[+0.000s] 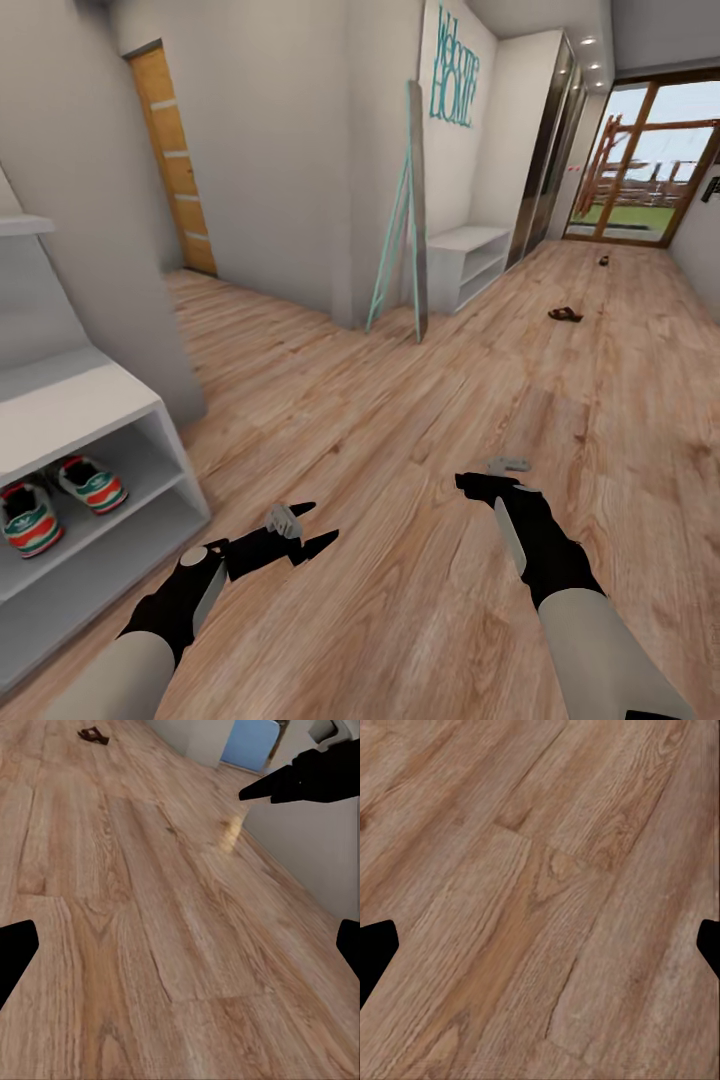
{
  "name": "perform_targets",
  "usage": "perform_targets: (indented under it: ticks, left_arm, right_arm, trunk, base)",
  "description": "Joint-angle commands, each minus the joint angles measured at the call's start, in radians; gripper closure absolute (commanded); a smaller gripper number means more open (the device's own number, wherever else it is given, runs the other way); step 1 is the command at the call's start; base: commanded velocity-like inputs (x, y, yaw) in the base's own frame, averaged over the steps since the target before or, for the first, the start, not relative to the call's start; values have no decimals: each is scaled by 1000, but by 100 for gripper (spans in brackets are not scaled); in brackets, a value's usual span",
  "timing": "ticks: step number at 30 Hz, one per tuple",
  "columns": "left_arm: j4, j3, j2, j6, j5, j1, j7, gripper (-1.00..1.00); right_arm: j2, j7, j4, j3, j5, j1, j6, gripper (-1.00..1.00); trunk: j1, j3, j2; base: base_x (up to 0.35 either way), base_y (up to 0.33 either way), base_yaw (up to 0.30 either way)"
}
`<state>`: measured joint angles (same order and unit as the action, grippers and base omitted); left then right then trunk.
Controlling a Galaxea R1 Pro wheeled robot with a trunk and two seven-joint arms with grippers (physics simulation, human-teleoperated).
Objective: Pick up the two gym shoes and the two sandals from the corridor floor and place them onto the hallstand (shoe rack) in the corridor, making sure they are on the rack and not on the floor. Arrange them so the two gym shoes are next to each other and the two sandals are next to each other.
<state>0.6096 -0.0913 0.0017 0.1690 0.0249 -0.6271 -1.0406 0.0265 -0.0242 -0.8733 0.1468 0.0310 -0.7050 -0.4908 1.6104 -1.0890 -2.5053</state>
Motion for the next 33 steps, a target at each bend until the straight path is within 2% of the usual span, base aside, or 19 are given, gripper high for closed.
perform_targets:
  ticks: [1, 8, 11, 17, 22, 25, 26, 31, 33]
  left_arm:
    - [0, -3, 0, 4, 2, 0, -4, -100]
    - [3, -9, 1, 3, 3, 0, 10, -100]
    - [5, -28, 3, 3, 2, 0, 13, -100]
    - [13, -94, 5, 3, 3, -1, 16, -100]
    - [46, -113, 4, 3, 4, -2, 22, -100]
    - [55, -113, 3, 2, 6, -2, 55, -100]
    - [59, -112, 2, 2, 7, -2, 134, -100]
    - [61, -113, 4, 1, 5, -2, 206, -100]
    - [61, -115, 5, 1, 5, -2, 214, -100]
  right_arm:
    - [1, 0, -1, 2, 3, -1, -5, -100]
    - [1, 0, -1, 1, 3, -1, -5, -100]
    - [2, 0, -1, 0, 4, -1, -5, -100]
    - [4, 0, -1, -3, 4, -1, -5, -100]
    - [4, 0, -1, -4, 4, -1, -5, -100]
    - [4, 0, 0, -4, 4, -1, -5, -100]
    - [4, 2, 0, -4, 4, -1, -5, -100]
    - [5, 3, 3, -6, 4, -1, -5, -100]
    - [5, 3, 4, -7, 4, -1, -5, -100]
  trunk:
    - [0, -1, 0]
    - [0, 2, 0]
    - [0, 3, 0]
    - [0, 5, 0]
    - [0, 7, 0]
    - [0, 8, 0]
    - [0, 8, 0]
    - [0, 8, 0]
    - [0, 8, 0]
  base:
    - [327, -133, -288]
    - [336, -115, -288]
    - [341, -103, -288]
    - [341, -102, -288]
    - [341, -101, -288]
    - [342, -101, -288]
    - [342, -101, -288]
    - [342, -101, -288]
    - [343, -100, -288]
